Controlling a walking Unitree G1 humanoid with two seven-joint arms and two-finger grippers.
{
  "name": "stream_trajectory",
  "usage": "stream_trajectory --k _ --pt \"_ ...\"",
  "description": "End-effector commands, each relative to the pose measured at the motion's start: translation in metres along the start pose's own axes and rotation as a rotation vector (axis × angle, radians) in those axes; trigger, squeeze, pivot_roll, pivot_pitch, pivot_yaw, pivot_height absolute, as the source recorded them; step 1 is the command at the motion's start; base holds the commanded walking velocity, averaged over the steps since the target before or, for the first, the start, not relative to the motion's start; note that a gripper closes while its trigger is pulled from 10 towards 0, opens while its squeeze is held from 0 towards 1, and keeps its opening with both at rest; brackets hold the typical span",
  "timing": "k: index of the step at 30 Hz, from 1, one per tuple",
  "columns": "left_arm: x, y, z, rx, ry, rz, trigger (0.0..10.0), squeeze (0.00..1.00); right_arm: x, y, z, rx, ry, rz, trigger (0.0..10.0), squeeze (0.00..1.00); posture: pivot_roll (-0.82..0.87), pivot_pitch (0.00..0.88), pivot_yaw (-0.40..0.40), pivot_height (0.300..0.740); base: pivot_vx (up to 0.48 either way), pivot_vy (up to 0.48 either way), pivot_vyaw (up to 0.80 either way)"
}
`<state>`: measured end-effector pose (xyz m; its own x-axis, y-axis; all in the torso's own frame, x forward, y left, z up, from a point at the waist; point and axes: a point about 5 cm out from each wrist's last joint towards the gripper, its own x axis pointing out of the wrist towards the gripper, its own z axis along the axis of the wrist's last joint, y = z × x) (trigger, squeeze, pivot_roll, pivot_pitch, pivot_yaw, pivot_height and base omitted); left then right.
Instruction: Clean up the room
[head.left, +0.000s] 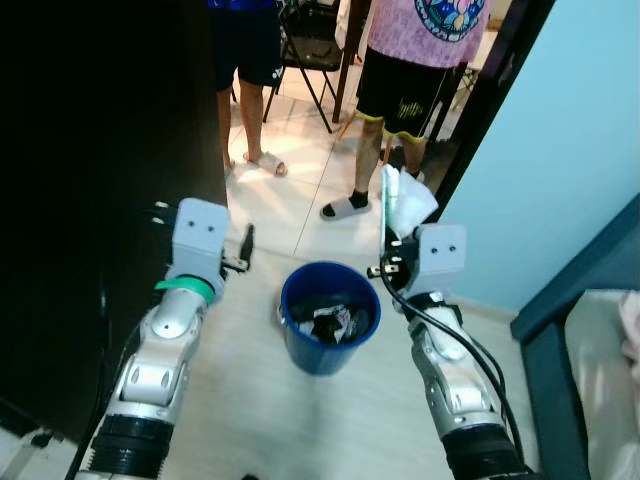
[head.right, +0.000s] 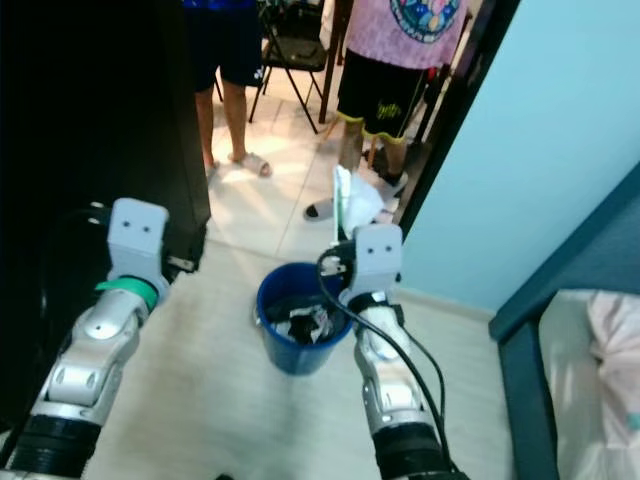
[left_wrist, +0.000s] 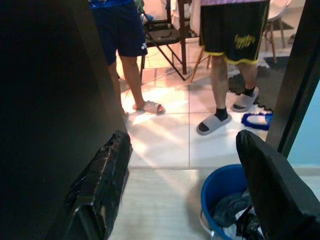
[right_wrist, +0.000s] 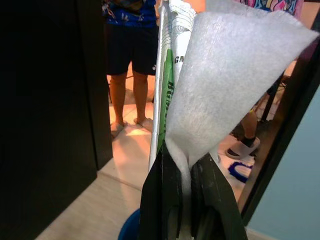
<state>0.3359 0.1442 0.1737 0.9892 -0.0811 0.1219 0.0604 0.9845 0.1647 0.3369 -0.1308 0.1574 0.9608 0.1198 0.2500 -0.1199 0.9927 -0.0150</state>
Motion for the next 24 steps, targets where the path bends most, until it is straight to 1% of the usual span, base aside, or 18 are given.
stream_trajectory --k 1,7,19,22,24 --pt "0.0009 -0.0021 -0.0016 -0.007 0.003 -0.006 10.0 0.00 -0.0032 -0.0061 -0.0019 0.006 0.002 -0.026 10.0 0.00 0.01 0.034 -0.007 0.740 0.409 0.251 0.00" --pt "0.0012 -0.0035 -0.0018 -0.008 0.002 -0.015 10.0 0.00 -0.0053 -0.0098 -0.0032 0.000 0.006 -0.041 10.0 0.00 0.00 0.038 -0.002 0.740 0.406 0.254 0.00" --pt "0.0024 -0.0055 -0.0015 -0.010 -0.004 -0.020 10.0 0.00 -0.0060 -0.0107 -0.0030 0.002 0.005 -0.045 10.0 0.00 0.00 0.038 -0.003 0.740 0.403 0.260 0.00" --pt "0.0022 -0.0051 -0.0017 -0.010 -0.002 -0.018 10.0 0.00 -0.0060 -0.0108 -0.0040 -0.011 0.013 -0.045 10.0 0.00 0.00 0.041 -0.004 0.740 0.389 0.261 0.00" --pt "0.0022 -0.0048 -0.0021 -0.010 0.002 -0.010 10.0 0.00 -0.0063 -0.0109 -0.0044 -0.016 0.016 -0.046 10.0 0.00 0.00 0.041 -0.004 0.740 0.000 0.000 0.00"
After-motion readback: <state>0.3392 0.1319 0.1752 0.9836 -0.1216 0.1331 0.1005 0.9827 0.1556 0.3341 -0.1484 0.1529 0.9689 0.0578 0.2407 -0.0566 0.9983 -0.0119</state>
